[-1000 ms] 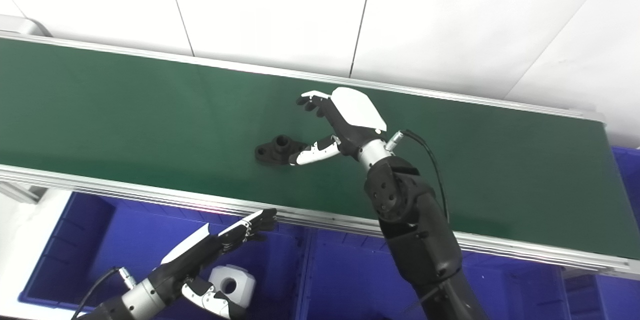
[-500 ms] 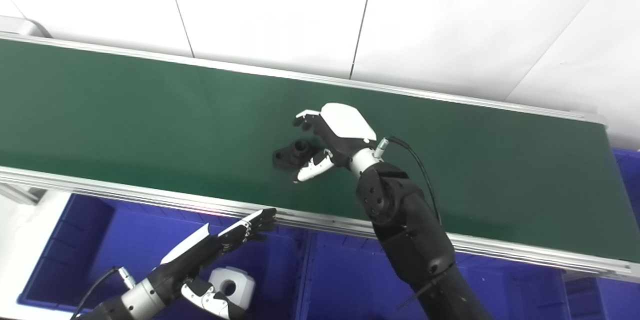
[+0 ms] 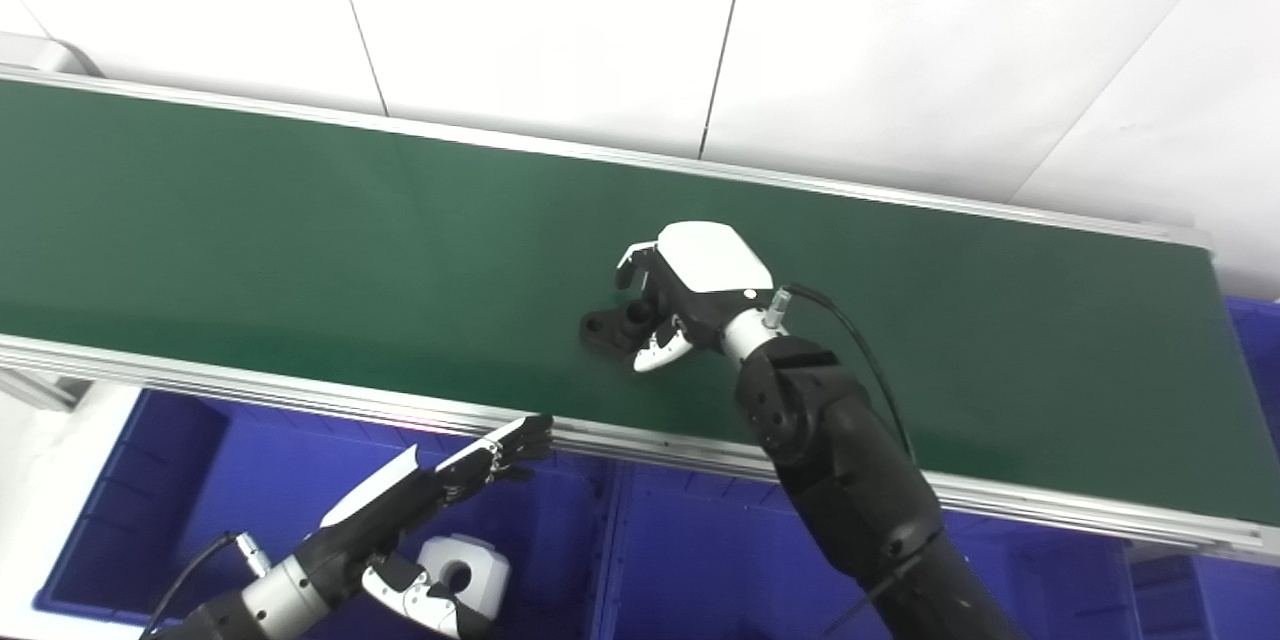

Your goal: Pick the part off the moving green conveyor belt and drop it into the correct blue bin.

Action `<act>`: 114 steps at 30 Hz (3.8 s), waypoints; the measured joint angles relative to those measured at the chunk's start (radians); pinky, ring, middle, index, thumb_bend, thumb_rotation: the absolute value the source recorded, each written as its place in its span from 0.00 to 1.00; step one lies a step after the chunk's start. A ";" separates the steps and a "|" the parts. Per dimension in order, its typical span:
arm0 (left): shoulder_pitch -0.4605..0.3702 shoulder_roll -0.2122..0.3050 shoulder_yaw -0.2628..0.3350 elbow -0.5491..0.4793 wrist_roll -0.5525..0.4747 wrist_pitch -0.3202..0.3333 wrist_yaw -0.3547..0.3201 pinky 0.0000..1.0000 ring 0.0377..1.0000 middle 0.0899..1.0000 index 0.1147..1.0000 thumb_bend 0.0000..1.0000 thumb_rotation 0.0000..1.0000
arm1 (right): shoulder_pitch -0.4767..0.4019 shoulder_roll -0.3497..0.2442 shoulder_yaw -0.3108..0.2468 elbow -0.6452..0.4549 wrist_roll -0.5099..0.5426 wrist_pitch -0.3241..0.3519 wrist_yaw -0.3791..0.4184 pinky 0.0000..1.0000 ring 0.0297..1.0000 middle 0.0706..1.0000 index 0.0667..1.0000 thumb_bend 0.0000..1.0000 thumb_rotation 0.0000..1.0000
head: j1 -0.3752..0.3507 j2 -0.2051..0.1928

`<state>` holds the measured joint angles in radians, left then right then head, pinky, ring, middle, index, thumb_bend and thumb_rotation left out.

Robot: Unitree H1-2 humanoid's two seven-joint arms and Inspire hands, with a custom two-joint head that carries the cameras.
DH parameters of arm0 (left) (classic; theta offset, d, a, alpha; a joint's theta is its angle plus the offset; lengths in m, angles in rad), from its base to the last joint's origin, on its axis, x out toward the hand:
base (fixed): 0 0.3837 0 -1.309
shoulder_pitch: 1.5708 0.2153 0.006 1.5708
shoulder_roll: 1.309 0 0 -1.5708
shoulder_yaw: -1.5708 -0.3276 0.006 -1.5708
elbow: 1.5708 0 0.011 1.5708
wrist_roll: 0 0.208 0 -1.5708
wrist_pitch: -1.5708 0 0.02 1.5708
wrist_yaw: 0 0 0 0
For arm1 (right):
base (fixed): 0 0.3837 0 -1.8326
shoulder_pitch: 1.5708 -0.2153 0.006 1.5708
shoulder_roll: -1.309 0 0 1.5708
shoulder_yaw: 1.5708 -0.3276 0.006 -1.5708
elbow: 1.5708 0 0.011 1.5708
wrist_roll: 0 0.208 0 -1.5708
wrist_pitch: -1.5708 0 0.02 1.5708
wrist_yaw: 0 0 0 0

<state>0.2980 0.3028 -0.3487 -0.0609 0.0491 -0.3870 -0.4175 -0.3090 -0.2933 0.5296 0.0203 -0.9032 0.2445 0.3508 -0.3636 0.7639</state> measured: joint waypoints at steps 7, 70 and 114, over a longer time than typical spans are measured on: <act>0.001 0.000 0.000 -0.013 0.002 0.009 0.000 0.86 0.92 0.96 0.96 0.69 0.40 | -0.003 -0.051 0.015 -0.017 -0.020 -0.052 -0.003 0.39 0.39 0.49 0.58 0.52 0.00 | -0.003 0.000; 0.012 -0.002 0.050 -0.139 -0.019 0.130 0.003 0.80 0.88 0.93 0.94 0.73 0.46 | 0.619 0.087 -0.129 -0.462 -0.418 -0.033 0.405 0.23 0.30 0.44 0.46 0.53 0.00 | -0.041 0.190; 0.047 -0.012 0.050 -0.202 -0.025 0.206 0.006 0.82 0.90 0.95 0.95 0.72 0.43 | 0.997 0.204 -0.291 -0.690 0.277 -0.094 -0.065 0.75 0.81 0.84 0.87 0.71 0.46 | 0.127 0.175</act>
<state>0.3451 0.2910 -0.2987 -0.2632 0.0238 -0.1813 -0.4110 0.6879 -0.0894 0.2389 -0.6702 -0.6265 0.1509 0.2858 -0.2364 0.9389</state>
